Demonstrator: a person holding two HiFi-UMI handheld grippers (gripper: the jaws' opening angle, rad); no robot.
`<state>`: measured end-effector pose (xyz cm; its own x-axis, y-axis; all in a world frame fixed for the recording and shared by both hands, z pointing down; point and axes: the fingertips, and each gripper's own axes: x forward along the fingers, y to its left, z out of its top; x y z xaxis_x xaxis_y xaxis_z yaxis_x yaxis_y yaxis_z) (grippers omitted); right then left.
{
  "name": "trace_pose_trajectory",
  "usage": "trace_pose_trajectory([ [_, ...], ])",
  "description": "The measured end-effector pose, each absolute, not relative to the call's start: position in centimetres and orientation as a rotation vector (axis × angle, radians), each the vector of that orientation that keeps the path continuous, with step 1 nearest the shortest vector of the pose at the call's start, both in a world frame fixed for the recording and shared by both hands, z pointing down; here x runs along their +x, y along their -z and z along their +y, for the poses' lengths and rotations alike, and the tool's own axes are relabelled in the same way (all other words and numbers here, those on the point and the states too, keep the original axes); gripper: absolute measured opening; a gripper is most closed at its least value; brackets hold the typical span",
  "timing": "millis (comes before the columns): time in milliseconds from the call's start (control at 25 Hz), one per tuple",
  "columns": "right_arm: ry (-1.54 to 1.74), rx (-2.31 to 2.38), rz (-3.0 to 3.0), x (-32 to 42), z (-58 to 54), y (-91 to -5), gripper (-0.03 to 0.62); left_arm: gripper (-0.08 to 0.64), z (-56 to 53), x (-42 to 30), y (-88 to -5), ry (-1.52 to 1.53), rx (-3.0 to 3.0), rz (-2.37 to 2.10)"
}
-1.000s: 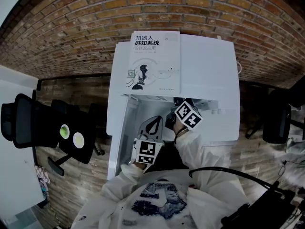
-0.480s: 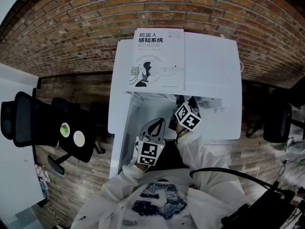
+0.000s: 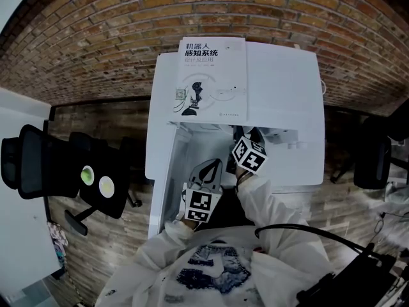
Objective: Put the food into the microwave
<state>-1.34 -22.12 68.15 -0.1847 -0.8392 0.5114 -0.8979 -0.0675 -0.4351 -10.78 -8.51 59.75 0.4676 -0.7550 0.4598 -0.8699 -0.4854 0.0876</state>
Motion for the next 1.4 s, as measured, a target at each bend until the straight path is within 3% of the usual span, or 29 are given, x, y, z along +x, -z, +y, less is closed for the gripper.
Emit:
trace_pose_trajectory([
  [1400,-1.153,1.985,-2.103,-0.5,-21.6,-67.2,0.256,0.006,-8.5,-11.9,-59.6,-0.521,2.403,-1.409],
])
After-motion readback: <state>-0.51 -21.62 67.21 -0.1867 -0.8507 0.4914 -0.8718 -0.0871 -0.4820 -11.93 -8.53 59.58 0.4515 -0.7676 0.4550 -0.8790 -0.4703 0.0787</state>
